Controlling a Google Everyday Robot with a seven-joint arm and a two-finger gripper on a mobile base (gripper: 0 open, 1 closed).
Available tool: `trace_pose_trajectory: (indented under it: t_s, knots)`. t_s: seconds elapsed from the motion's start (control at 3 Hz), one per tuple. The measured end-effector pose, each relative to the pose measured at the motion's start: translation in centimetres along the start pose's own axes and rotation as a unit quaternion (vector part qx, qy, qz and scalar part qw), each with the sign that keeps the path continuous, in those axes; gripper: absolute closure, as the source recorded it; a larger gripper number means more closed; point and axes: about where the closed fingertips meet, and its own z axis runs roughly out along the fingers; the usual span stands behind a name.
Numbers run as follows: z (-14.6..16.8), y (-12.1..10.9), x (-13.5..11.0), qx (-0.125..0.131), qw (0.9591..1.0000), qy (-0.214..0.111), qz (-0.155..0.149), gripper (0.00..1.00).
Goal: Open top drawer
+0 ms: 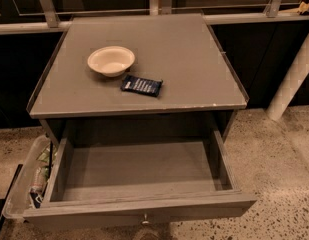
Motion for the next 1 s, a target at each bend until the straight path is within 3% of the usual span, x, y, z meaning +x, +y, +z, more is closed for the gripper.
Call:
trace_pose_trajectory:
  t_s: [0.33,1.0]
  knots:
    - [0.68,-1.68,-1.13,-0.01,0.9999,-0.006,-0.003,0.59]
    - [0.61,-1.57,-1.08,-0.009,0.9999,-0.005,-0.004,0.13]
